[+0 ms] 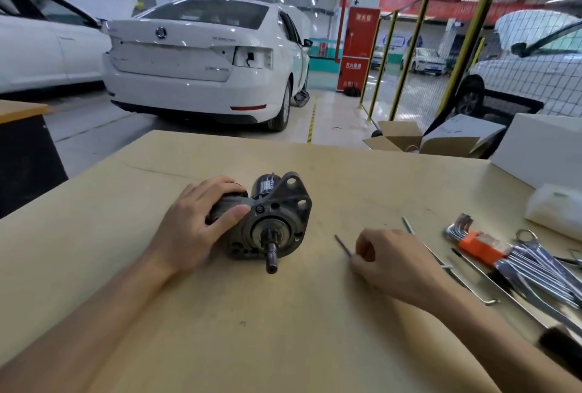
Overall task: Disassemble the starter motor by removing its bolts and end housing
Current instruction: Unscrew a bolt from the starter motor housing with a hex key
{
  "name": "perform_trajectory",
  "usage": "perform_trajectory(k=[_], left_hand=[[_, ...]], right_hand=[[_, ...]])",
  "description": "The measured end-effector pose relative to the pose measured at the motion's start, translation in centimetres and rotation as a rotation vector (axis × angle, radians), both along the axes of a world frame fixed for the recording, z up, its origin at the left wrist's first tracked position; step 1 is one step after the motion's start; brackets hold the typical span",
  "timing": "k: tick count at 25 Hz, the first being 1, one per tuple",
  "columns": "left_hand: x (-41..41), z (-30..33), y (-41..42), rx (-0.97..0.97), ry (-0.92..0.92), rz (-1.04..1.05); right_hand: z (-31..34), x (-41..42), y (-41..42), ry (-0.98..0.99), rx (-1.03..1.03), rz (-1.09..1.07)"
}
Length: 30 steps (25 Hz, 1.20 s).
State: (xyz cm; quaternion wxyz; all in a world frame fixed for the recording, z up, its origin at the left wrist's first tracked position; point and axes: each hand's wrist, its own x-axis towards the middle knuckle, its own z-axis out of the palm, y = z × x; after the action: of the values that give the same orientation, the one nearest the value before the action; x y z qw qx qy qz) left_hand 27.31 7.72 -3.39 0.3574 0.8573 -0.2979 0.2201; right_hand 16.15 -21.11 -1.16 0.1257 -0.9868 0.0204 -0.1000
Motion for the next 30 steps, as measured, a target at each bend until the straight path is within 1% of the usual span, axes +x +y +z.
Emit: perform_trajectory(k=[2, 3, 5, 7, 8, 10, 11, 12, 14, 15, 16, 18, 19, 20, 22, 24, 26, 28, 30], left_hand=[[-0.2, 0.0, -0.3, -0.008, -0.017, 0.034], [-0.3, 0.0, -0.5, -0.010, -0.023, 0.047], [-0.7, 0.1, -0.9, -0.014, -0.028, 0.064], [-0.9, 0.2, -1.0, -0.019, -0.036, 0.088], [-1.0, 0.2, -1.1, -0.012, -0.047, 0.113], [-1.3, 0.3, -1.3, 0.015, -0.081, 0.182], [-1.5, 0.3, -1.5, 0.027, -0.111, 0.227], [-1.7, 0.3, -1.7, 0.038, -0.148, 0.272], [-1.7, 0.3, -1.9, 0.055, -0.213, 0.326], [-1.6, 0.4, -1.8, 0.024, -0.206, 0.315], [-1.4, 0.4, -1.3, -0.047, -0.165, 0.290], [-0.6, 0.3, -0.2, -0.252, -0.062, 0.252], [-0.4, 0.2, 0.2, -0.305, -0.040, 0.264], [-0.4, 0.1, 0.4, -0.309, -0.035, 0.283], [-0.8, 0.1, 0.2, -0.239, -0.039, 0.249], [-1.3, 0.0, -0.5, -0.144, -0.005, 0.127], [-1.7, 0.1, -1.1, -0.116, 0.034, 0.090], [-2.1, 0.3, -1.5, -0.058, -0.040, 0.150], [-2.7, 0.8, -1.7, 0.016, -0.145, 0.182]], right_hand=[[0.4, -0.1, -1.0, 0.015, 0.024, 0.001], [0.7, -0.2, -1.5, -0.017, 0.029, -0.017], [1.2, -0.4, -2.7, -0.119, -0.004, -0.122], [1.7, -0.6, -3.8, -0.136, -0.044, -0.202], [1.9, -0.8, -4.0, -0.107, -0.023, -0.185], [1.9, -1.3, -3.4, -0.011, 0.063, -0.069], [1.8, -1.5, -2.7, 0.047, 0.065, -0.004], [1.6, -1.7, -2.0, 0.092, 0.022, 0.051], [1.4, -1.8, -1.0, 0.119, -0.104, 0.108], [1.4, -1.8, -0.7, 0.126, -0.160, 0.109], [1.3, -1.8, -0.4, 0.137, -0.206, 0.107], [1.0, -1.7, -0.1, 0.159, -0.262, 0.110], [0.8, -1.6, -0.1, 0.159, -0.263, 0.118], [0.7, -1.5, -0.1, 0.143, -0.247, 0.119], [0.7, -1.3, 0.0, 0.038, -0.165, 0.095], [0.5, -1.2, 0.0, -0.202, 0.061, 0.105], [0.5, -1.4, 0.8, -0.421, 0.286, 0.163], [0.7, -1.7, 1.8, -0.549, 0.419, 0.250], [1.1, -2.0, 2.9, -0.607, 0.467, 0.308]])
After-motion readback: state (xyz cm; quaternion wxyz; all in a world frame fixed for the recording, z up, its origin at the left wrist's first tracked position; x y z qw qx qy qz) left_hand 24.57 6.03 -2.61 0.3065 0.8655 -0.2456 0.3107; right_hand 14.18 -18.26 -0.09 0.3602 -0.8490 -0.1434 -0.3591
